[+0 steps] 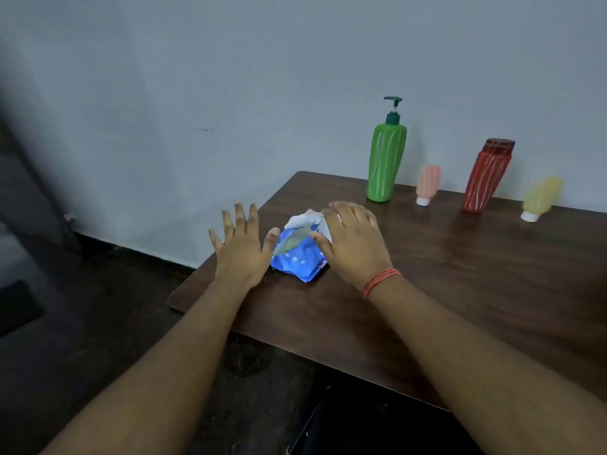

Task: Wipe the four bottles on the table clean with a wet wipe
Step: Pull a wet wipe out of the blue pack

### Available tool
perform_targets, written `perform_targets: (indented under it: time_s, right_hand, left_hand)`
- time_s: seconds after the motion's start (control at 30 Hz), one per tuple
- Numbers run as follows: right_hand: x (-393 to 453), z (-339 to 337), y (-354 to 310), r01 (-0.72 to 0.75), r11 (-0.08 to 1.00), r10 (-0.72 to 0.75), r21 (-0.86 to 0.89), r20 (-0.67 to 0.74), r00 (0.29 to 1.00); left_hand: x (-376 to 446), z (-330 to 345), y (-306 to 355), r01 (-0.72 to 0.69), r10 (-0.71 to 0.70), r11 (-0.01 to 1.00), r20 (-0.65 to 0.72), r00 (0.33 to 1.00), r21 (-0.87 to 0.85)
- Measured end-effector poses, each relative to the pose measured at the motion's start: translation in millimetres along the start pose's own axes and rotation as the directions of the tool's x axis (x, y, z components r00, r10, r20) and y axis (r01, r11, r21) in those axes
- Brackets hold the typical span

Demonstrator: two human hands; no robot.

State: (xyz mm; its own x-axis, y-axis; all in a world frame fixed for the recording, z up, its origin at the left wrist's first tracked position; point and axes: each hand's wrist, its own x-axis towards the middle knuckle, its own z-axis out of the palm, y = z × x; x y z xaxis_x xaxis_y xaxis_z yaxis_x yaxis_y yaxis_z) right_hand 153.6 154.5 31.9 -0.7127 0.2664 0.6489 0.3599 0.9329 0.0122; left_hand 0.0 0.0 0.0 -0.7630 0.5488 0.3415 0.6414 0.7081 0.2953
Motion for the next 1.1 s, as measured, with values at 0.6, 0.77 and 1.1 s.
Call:
perform_targets:
  time_s: [0.6,0.77,1.1]
  right_hand:
    - [27.4,29.9,-50.0,-0.031,1.0,0.027,0.004,0.356,0.934]
    - [28.7,27.7,-46.8,-0.139,0.979,0.091,0.151,0.285,0.954]
    - [20.1,36.2,-32.4,-0.362,0.679,0.225,0.639,0.288,0.931]
  left_hand:
    - [-2.6,0.0,-0.7,-0.005,0.019,0.997,0.186,0.982,-0.078]
    - [-0.9,3.5,0.2,0.001,0.002,1.0,0.226,0.974,-0.011]
    - [1.8,5.2,5.2,0.043,-0.066,0.995,0.254,0.965,0.093]
